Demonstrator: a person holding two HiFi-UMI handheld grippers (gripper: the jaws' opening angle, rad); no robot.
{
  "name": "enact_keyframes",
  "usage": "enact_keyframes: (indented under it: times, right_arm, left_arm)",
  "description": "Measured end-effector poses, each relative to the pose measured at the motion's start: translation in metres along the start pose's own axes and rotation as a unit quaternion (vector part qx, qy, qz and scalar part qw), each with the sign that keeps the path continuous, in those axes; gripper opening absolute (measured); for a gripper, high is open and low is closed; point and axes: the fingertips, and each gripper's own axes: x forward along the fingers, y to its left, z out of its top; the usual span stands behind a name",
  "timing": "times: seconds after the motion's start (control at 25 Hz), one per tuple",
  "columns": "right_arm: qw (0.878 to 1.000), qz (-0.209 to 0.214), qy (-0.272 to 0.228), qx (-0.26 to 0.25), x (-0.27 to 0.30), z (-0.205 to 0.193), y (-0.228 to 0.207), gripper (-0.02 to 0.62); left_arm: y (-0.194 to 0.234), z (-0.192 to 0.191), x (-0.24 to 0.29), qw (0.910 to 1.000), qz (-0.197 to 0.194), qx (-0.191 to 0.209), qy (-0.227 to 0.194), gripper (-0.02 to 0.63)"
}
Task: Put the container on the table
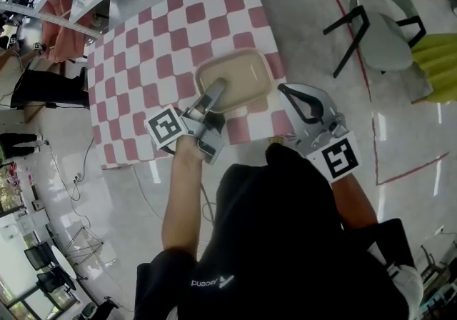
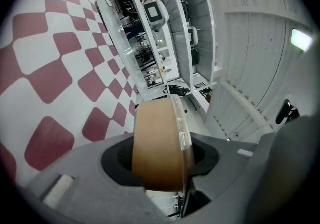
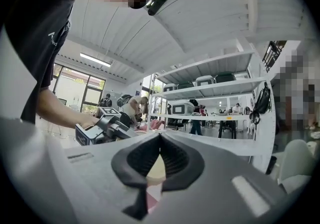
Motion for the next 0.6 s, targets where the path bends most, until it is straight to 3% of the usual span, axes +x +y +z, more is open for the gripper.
enact_keyframes:
  times: [0.28, 0.6]
  right_arm:
    - [1.0, -0.011, 0.0, 0.007, 0.016, -0.006, -0.037, 0.003]
    - [0.998, -0.062, 0.001, 0.01, 0.021, -0.005, -0.055, 0.003]
  left_arm:
    - [0.027, 0.024, 0.052, 0.9993, 0.027, 0.015, 0.021, 0.195]
    - [0.061, 0.035, 0.093, 0.9953, 0.055, 0.033, 0.073, 0.195]
